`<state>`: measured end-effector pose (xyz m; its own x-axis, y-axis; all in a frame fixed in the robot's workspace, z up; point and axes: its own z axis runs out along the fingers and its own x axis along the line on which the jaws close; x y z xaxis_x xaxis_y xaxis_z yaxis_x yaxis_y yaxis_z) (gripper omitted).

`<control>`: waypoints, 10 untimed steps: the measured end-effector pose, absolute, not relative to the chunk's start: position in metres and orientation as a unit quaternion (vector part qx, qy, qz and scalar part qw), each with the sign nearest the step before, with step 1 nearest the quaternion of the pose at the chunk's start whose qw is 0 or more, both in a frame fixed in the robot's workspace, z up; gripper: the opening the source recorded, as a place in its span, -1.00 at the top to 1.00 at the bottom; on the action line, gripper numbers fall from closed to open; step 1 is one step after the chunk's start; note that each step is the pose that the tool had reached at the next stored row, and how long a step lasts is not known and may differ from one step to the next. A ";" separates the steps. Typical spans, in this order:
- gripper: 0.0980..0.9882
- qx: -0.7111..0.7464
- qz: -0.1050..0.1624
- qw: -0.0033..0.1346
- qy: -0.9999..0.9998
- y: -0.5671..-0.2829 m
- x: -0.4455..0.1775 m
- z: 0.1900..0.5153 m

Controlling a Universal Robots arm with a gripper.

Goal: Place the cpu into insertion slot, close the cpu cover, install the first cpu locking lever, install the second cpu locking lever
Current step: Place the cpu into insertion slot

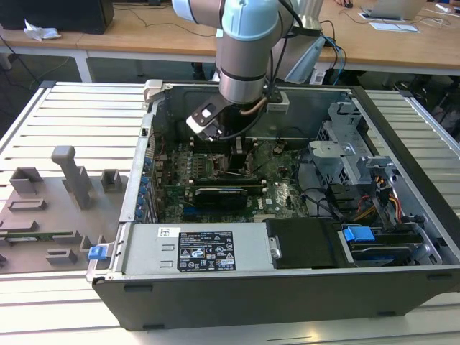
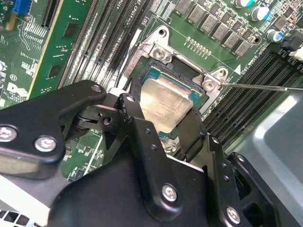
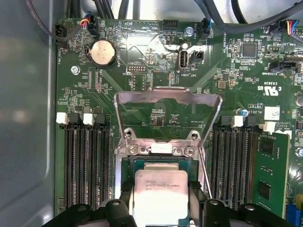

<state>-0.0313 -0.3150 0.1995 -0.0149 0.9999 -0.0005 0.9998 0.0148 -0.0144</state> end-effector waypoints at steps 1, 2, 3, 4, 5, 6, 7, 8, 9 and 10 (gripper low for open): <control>0.00 -0.702 0.005 0.005 -0.712 -0.315 -0.031 0.200; 0.00 -0.702 0.005 0.005 -0.712 -0.315 -0.031 0.199; 0.00 -0.702 0.005 0.005 -0.712 -0.315 -0.031 0.199; 0.00 -0.702 0.005 0.005 -0.712 -0.315 -0.031 0.199; 0.00 -0.702 0.005 0.005 -0.712 -0.315 -0.031 0.199; -0.03 -0.702 0.005 0.005 -0.712 -0.315 -0.031 0.199; -0.17 -0.702 0.005 0.005 -0.712 -0.315 -0.031 0.199; -0.17 -0.702 0.005 0.005 -0.712 -0.315 -0.031 0.199; -0.17 -0.702 0.005 0.005 -0.712 -0.315 -0.031 0.199; -0.17 -0.702 0.005 0.005 -0.712 -0.315 -0.031 0.199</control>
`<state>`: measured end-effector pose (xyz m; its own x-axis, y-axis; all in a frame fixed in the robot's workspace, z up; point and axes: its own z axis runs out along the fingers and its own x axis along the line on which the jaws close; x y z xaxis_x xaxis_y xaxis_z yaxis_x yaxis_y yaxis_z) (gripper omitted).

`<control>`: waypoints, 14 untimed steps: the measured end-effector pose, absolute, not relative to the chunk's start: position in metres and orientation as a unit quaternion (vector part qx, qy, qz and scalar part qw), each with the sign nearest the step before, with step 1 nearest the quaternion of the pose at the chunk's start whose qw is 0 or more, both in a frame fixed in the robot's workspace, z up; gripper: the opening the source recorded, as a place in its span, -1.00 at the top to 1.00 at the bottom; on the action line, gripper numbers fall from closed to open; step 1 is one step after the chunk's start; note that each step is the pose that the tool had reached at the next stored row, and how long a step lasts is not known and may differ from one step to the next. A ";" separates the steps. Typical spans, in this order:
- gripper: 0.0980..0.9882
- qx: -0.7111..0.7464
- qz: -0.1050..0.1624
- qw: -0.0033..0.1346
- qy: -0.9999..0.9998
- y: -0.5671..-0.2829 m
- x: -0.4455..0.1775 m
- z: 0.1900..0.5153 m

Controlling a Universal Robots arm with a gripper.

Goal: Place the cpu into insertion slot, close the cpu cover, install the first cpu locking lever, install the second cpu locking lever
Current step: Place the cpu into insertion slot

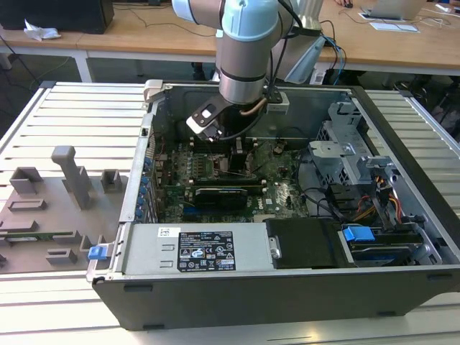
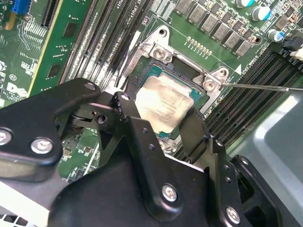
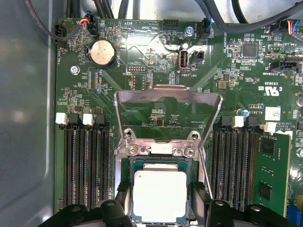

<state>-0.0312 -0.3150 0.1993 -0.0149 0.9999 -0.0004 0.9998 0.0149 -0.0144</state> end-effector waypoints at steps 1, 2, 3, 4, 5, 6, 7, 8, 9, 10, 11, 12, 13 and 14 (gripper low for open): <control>-0.17 -0.702 0.005 0.005 -0.712 -0.315 -0.031 0.200; -0.17 -0.702 0.005 0.005 -0.712 -0.315 -0.031 0.204; -0.17 -0.702 0.005 0.005 -0.712 -0.314 -0.031 0.209; -0.17 -0.702 0.005 0.005 -0.712 -0.313 -0.031 0.211; -0.15 -0.702 0.005 0.005 -0.712 -0.312 -0.031 0.213; 0.00 -0.702 0.005 0.005 -0.712 -0.312 -0.031 0.214; 0.15 -0.702 0.005 0.005 -0.712 -0.312 -0.031 0.219; 0.42 -0.702 0.005 0.005 -0.712 -0.312 -0.031 0.224; 0.56 -0.702 0.005 0.005 -0.712 -0.312 -0.031 0.228; 0.83 -0.702 0.005 0.005 -0.712 -0.312 -0.031 0.231; 0.83 -0.702 0.005 0.005 -0.712 -0.312 -0.031 0.234; 0.96 -0.702 0.005 0.005 -0.712 -0.312 -0.031 0.235; 0.98 -0.702 0.005 0.005 -0.712 -0.312 -0.031 0.236; 0.98 -0.702 0.005 0.005 -0.712 -0.312 -0.031 0.237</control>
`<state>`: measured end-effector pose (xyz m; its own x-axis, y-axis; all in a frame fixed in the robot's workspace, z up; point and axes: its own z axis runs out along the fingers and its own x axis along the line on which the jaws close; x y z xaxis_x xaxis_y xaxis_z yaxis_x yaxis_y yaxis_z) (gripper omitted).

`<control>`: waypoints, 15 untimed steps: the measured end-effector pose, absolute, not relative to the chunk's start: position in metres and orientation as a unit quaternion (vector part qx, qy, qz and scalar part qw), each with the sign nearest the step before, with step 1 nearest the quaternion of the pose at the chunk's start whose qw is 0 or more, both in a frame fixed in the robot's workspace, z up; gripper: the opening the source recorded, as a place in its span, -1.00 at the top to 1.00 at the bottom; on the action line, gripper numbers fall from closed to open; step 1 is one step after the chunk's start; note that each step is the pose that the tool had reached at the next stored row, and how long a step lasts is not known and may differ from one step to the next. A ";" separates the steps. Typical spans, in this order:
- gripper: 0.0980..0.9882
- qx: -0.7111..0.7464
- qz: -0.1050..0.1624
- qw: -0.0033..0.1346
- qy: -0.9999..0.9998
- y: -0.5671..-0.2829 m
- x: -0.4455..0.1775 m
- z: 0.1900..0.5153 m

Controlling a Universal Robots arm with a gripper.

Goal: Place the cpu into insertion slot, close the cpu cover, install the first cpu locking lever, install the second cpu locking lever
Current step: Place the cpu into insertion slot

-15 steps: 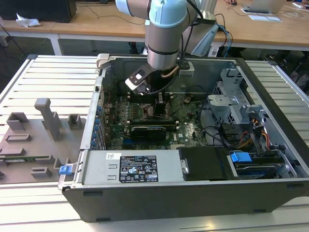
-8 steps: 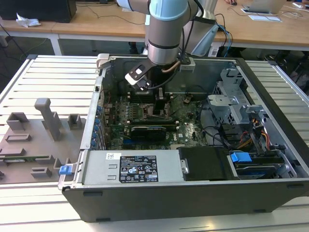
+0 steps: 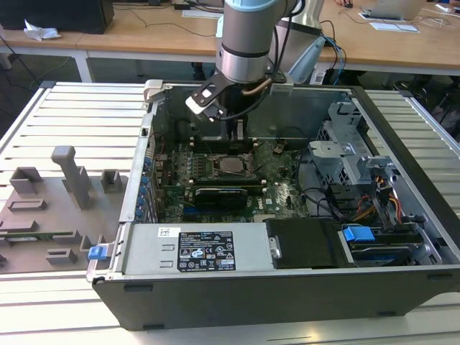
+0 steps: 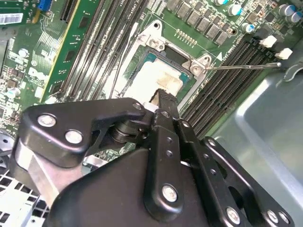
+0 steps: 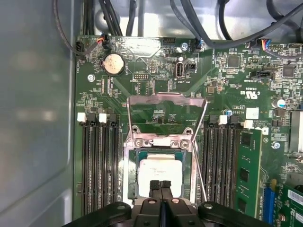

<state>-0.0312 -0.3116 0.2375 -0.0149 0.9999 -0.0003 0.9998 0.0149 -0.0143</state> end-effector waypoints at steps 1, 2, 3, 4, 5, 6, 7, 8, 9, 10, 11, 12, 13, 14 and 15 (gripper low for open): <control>0.98 -0.702 0.005 0.005 -0.712 -0.312 -0.031 0.239; 0.98 -0.702 0.005 0.005 -0.712 -0.312 -0.031 0.240; 0.98 -0.702 0.005 0.005 -0.712 -0.312 -0.031 0.240; 0.98 -0.702 0.005 0.005 -0.712 -0.312 -0.031 0.241; 0.98 -0.702 0.005 0.005 -0.712 -0.312 -0.031 0.242; 0.98 -0.702 0.005 0.005 -0.712 -0.312 -0.031 0.245; 0.98 -0.702 0.005 0.005 -0.712 -0.312 -0.031 0.248; 0.98 -0.702 0.005 0.005 -0.712 -0.312 -0.031 0.250; 0.98 -0.702 0.005 0.005 -0.712 -0.312 -0.031 0.251; 0.98 -0.702 0.005 0.005 -0.712 -0.312 -0.031 0.252; 0.98 -0.702 0.005 0.005 -0.712 -0.312 -0.031 0.255; 0.98 -0.702 0.005 0.005 -0.712 -0.312 -0.031 0.258; 0.98 -0.702 0.005 0.005 -0.712 -0.312 -0.031 0.261; 0.98 -0.702 0.005 0.005 -0.712 -0.312 -0.031 0.264; 0.98 -0.702 0.005 0.005 -0.712 -0.312 -0.031 0.269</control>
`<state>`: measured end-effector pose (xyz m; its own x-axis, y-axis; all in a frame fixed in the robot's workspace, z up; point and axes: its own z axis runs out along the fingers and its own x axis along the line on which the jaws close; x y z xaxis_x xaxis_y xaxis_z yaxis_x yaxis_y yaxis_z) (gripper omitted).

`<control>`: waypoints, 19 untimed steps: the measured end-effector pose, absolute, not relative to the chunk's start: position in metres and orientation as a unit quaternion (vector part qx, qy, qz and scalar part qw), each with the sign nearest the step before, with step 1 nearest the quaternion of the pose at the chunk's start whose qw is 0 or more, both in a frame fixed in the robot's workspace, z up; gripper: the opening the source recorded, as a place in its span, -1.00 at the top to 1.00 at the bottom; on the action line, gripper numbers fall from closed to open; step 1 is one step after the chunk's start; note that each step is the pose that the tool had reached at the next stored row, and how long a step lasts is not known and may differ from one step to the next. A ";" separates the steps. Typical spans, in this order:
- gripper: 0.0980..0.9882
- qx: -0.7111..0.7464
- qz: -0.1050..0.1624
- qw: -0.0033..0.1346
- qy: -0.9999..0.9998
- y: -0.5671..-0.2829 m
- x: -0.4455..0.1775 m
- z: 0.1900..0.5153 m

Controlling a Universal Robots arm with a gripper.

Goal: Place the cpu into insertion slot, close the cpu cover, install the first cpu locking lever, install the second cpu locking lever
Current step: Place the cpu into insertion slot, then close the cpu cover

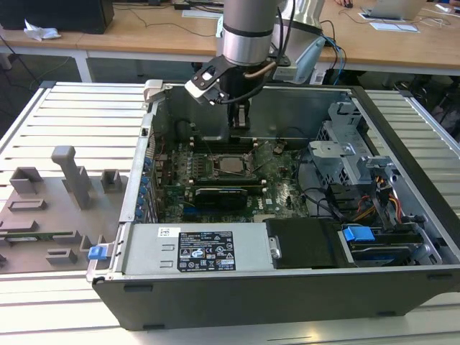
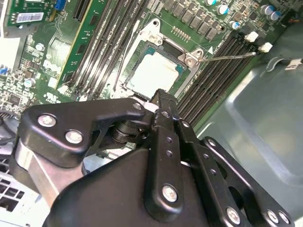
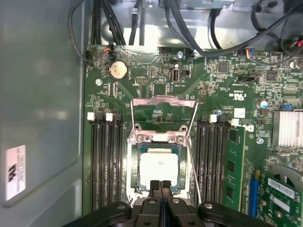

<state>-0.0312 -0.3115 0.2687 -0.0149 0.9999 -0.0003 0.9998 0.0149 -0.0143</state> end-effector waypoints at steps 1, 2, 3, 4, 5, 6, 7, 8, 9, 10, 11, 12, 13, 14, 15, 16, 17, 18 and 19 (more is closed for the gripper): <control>0.98 -0.702 0.005 0.005 -0.712 -0.312 -0.031 0.271; 0.98 -0.702 0.005 0.005 -0.712 -0.312 -0.031 0.272; 0.98 -0.702 0.005 0.005 -0.712 -0.312 -0.031 0.274; 0.98 -0.702 0.005 0.005 -0.712 -0.312 -0.031 0.275; 0.98 -0.702 0.005 0.005 -0.712 -0.312 -0.031 0.275; 0.98 -0.702 0.005 0.005 -0.712 -0.312 -0.031 0.275; 0.98 -0.702 0.005 0.005 -0.712 -0.312 -0.031 0.275; 0.98 -0.702 0.005 0.005 -0.712 -0.312 -0.031 0.275; 0.98 -0.702 0.005 0.005 -0.712 -0.312 -0.031 0.275; 0.98 -0.702 0.005 0.005 -0.712 -0.312 -0.031 0.275; 0.98 -0.702 0.005 0.005 -0.712 -0.312 -0.031 0.275; 0.98 -0.702 0.005 0.005 -0.712 -0.312 -0.031 0.275; 0.98 -0.702 0.005 0.005 -0.712 -0.312 -0.031 0.275; 0.98 -0.702 0.005 0.005 -0.712 -0.312 -0.031 0.275; 0.98 -0.702 0.005 0.005 -0.712 -0.312 -0.031 0.275; 0.98 -0.702 0.005 0.005 -0.712 -0.312 -0.031 0.275; 0.98 -0.702 0.005 0.005 -0.712 -0.312 -0.031 0.275; 0.98 -0.702 0.005 0.005 -0.712 -0.312 -0.031 0.275; 0.98 -0.702 0.005 0.005 -0.712 -0.312 -0.031 0.275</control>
